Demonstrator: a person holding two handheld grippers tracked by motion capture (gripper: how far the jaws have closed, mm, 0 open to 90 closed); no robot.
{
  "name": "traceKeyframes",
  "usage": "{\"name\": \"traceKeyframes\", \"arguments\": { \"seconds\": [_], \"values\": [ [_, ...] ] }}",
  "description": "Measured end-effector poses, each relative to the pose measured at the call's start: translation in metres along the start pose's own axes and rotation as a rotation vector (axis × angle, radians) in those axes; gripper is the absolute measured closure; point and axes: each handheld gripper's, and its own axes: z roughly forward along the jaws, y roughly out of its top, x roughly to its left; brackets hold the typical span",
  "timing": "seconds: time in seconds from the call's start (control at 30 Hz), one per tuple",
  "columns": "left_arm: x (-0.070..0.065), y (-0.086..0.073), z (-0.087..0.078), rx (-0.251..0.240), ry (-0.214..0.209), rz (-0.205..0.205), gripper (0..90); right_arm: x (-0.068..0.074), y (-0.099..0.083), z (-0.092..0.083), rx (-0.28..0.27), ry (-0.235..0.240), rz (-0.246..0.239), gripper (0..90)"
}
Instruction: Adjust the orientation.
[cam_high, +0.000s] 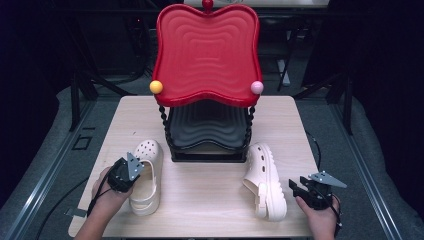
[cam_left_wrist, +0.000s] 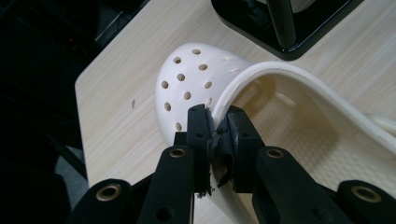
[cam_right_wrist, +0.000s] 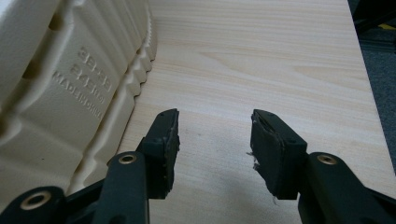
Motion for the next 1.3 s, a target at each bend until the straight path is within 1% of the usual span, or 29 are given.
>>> {"name": "traceKeyframes", "arguments": {
  "seconds": [0.07, 0.1, 0.17, 0.2, 0.27, 0.33, 0.37, 0.4, 0.5, 0.53, 0.57, 0.6, 0.63, 0.7, 0.73, 0.83, 0.87, 0.93, 0.97, 1.03, 1.17, 1.23, 1.27, 1.3],
  "values": [
    [-0.001, 0.0, -0.001, 0.001, 0.003, 0.015, 82.8, 0.0, 0.0, 0.0, 0.001, 0.0, -0.001, 51.5],
    [-0.001, 0.0, -0.002, 0.004, 0.007, 0.025, 83.0, -0.001, 0.0, -0.001, 0.013, -0.007, -0.01, 51.5],
    [-0.001, 0.0, -0.003, 0.002, 0.011, 0.035, 83.1, -0.002, 0.0, -0.002, 0.011, -0.007, -0.004, 51.6],
    [0.0, -0.001, -0.004, 0.001, 0.012, 0.035, 83.2, -0.002, 0.0, -0.001, 0.0, -0.001, 0.006, 51.6],
    [0.0, -0.002, -0.007, -0.007, 0.018, 0.038, 83.3, -0.002, 0.0, -0.001, -0.002, 0.002, 0.008, 51.6],
    [0.0, -0.003, -0.011, -0.012, 0.013, 0.037, 83.4, -0.002, 0.0, -0.001, -0.005, 0.001, 0.012, 51.6],
    [-0.001, -0.004, -0.015, -0.01, 0.002, 0.042, 83.4, -0.002, 0.0, -0.001, -0.008, 0.004, 0.013, 51.6],
    [-0.001, -0.004, -0.015, -0.01, 0.002, 0.042, 83.4, -0.002, 0.0, -0.001, -0.008, 0.004, 0.013, 51.6],
    [-0.005, -0.006, -0.023, -0.011, -0.012, 0.057, 83.5, -0.002, -0.001, -0.001, -0.009, 0.004, 0.012, 51.6],
    [-0.007, -0.006, -0.026, -0.017, -0.013, 0.056, 83.5, -0.002, -0.001, -0.001, -0.008, 0.005, 0.014, 51.6],
    [-0.012, -0.007, -0.032, -0.024, -0.024, 0.061, 83.5, -0.002, 0.0, -0.003, 0.001, -0.002, 0.008, 51.6],
    [-0.012, -0.007, -0.032, -0.024, -0.024, 0.061, 83.5, -0.002, 0.0, -0.003, 0.001, -0.002, 0.008, 51.6],
    [-0.015, -0.006, -0.036, -0.029, -0.03, 0.066, 83.5, -0.003, 0.0, -0.003, 0.005, -0.005, 0.007, 51.6],
    [-0.02, -0.004, -0.041, -0.037, -0.04, 0.066, 83.5, -0.003, 0.0, -0.004, 0.005, -0.006, 0.011, 51.6],
    [-0.023, -0.003, -0.044, -0.041, -0.046, 0.065, 83.5, -0.002, -0.001, -0.003, -0.008, 0.003, 0.023, 51.6],
    [-0.035, 0.003, -0.05, -0.051, -0.083, 0.099, 83.5, -0.003, -0.001, -0.003, -0.009, 0.005, 0.027, 51.5],
    [-0.038, 0.004, -0.051, -0.052, -0.089, 0.113, 83.5, -0.003, -0.001, -0.003, -0.012, 0.004, 0.032, 51.5],
    [-0.047, 0.008, -0.052, -0.062, -0.11, 0.12, 83.5, -0.003, -0.001, -0.004, -0.009, 0.006, 0.031, 51.5],
    [-0.051, 0.011, -0.053, -0.062, -0.115, 0.132, 83.5, -0.004, -0.001, -0.005, 0.002, -0.002, 0.023, 51.5],
    [-0.06, 0.016, -0.052, -0.064, -0.127, 0.141, 83.5, -0.004, -0.001, -0.004, -0.01, 0.002, 0.035, 51.5],
    [-0.072, 0.025, -0.05, -0.06, -0.141, 0.157, 83.5, -0.004, -0.001, -0.005, -0.012, 0.009, 0.033, 51.5],
    [-0.078, 0.033, -0.05, -0.064, -0.147, 0.153, 83.5, -0.005, -0.001, -0.004, -0.014, 0.008, 0.036, 51.5],
    [-0.078, 0.033, -0.05, -0.064, -0.147, 0.153, 83.5, -0.005, -0.001, -0.004, -0.014, 0.008, 0.036, 51.5],
    [-0.08, 0.036, -0.05, -0.063, -0.151, 0.151, 83.5, -0.005, -0.001, -0.004, -0.016, 0.009, 0.038, 51.5]
  ]
}}
